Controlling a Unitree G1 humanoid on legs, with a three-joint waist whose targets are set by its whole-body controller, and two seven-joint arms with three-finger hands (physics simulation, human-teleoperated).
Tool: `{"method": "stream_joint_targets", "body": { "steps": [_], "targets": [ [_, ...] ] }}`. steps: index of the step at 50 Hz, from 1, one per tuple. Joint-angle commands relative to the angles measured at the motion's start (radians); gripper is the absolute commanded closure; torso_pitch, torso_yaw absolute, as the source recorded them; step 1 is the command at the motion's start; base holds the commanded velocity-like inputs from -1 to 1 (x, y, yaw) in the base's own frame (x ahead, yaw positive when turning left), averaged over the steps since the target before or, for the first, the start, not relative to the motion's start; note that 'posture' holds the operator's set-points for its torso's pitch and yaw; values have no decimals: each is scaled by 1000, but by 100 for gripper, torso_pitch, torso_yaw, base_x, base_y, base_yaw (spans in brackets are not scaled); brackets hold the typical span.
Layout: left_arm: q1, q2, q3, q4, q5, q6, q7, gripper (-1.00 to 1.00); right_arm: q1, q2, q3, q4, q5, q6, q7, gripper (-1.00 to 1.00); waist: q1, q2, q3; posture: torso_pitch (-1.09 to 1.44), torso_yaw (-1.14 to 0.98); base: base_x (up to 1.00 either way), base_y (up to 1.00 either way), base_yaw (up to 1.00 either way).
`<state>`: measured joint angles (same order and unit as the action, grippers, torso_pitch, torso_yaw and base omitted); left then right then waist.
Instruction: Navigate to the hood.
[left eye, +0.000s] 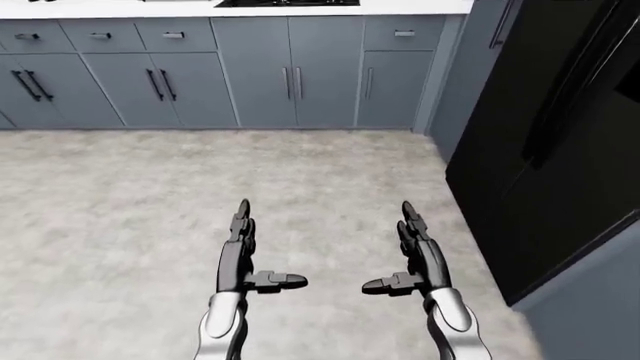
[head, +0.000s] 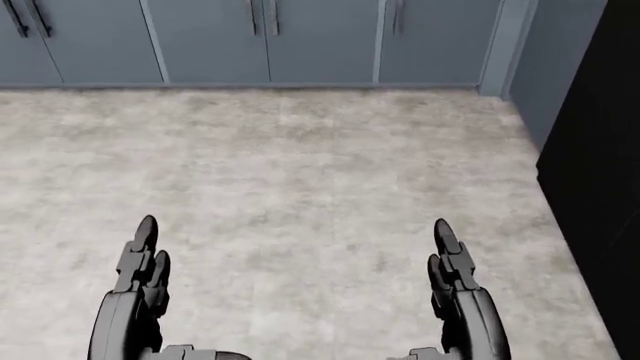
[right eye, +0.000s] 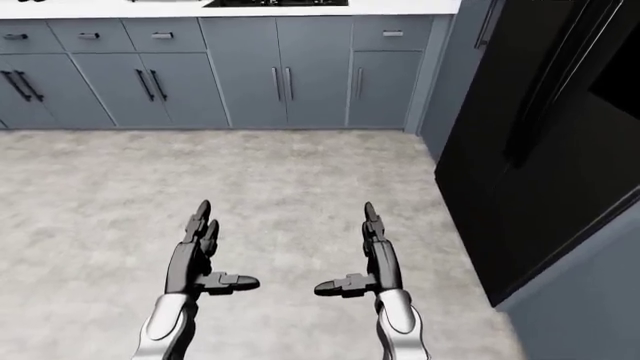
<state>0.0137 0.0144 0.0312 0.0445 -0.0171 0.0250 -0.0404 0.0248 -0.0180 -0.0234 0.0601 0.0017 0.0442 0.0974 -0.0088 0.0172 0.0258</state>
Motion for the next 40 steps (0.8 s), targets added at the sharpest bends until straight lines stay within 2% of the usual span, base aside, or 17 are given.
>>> {"method": "stream_joint_targets", "body": {
  "steps": [1, 5, 10, 12, 15, 17, 20, 22, 23, 24, 25, 26, 33, 35, 37, 38, 40],
  "targets": [
    [-16, 5, 7, -40, -2, -27, 3, -100, -20, 1, 5, -41, 4, -30, 2, -100, 3, -1, -14, 0, 0, 0, 12, 0],
    [-16, 5, 7, -40, -2, -27, 3, -100, -17, 1, 9, -47, 0, -28, 2, -100, 4, -8, -15, 0, 0, 0, 12, 0],
    [-16, 5, 7, -40, -2, -27, 3, -100, -19, 0, 10, -42, -2, -29, 4, -100, 1, -36, -8, 0, 0, 0, 13, 0],
    [-16, 5, 7, -40, -2, -27, 3, -100, -20, 0, 10, -39, -3, -30, 5, -100, 0, -29, -12, 0, 0, 0, 21, 0],
    [-16, 5, 7, -40, -2, -27, 3, -100, -21, 0, 10, -38, -3, -33, 6, -100, -4, -51, -16, 0, 0, 0, 33, 0],
    [-16, 5, 7, -40, -2, -27, 3, -100, -20, 0, 10, -39, -3, -33, 7, -100, -4, -52, -20, 0, 0, 0, 33, 0],
    [-16, 5, 7, -40, -2, -27, 3, -100, -17, 1, 11, -46, -4, -28, 7, -100, -4, -23, -7, 0, 0, 0, 33, 0],
    [-16, 5, 7, -40, -2, -27, 3, -100, -17, 1, 12, -48, -4, -27, 7, -100, -5, 10, -1, 0, 0, 0, 32, 0],
    [-16, 5, 7, -40, -2, -27, 3, -100, -19, 0, 11, -42, -3, -31, 8, -100, -5, 39, -8, 0, 0, 0, 33, 0],
    [-16, 5, 7, -40, -2, -27, 3, -100, -19, 0, 11, -40, -4, -33, 8, -100, -2, 85, -24, 0, 0, 0, 34, 0],
    [-16, 5, 7, -40, -2, -27, 3, -100, -19, 0, 11, -41, -4, -32, 8, -100, 11, 43, -19, 0, 0, 0, 33, 0],
    [-16, 5, 7, -40, -2, -27, 3, -100, -18, 0, 10, -41, -4, -32, 8, -100, 7, 51, -12, 0, 0, 0, 34, 0],
    [-16, 5, 7, -40, -2, -27, 3, -100, -18, 1, 9, -43, -2, -29, 6, -100, 6, -25, 1, 0, 0, 0, 33, 0],
    [-16, 5, 7, -40, -2, -27, 3, -100, -21, 1, 7, -35, 0, -33, 6, -100, 3, -54, 2, 0, 0, 0, 33, 0],
    [-16, 5, 7, -40, -2, -27, 3, -100, -21, 1, 6, -35, 1, -36, 4, -100, -1, -109, -15, 0, 0, 0, 33, 0],
    [-16, 5, 7, -40, -2, -27, 3, -100, -19, 1, 6, -39, 2, -32, 4, -100, -13, -67, -7, 0, 0, 0, 33, 0],
    [-16, 5, 7, -40, -2, -27, 3, -100, -22, 1, 5, -34, 3, -33, 3, -100, -10, -80, -12, 0, 0, 0, 33, 0]
  ]
}}
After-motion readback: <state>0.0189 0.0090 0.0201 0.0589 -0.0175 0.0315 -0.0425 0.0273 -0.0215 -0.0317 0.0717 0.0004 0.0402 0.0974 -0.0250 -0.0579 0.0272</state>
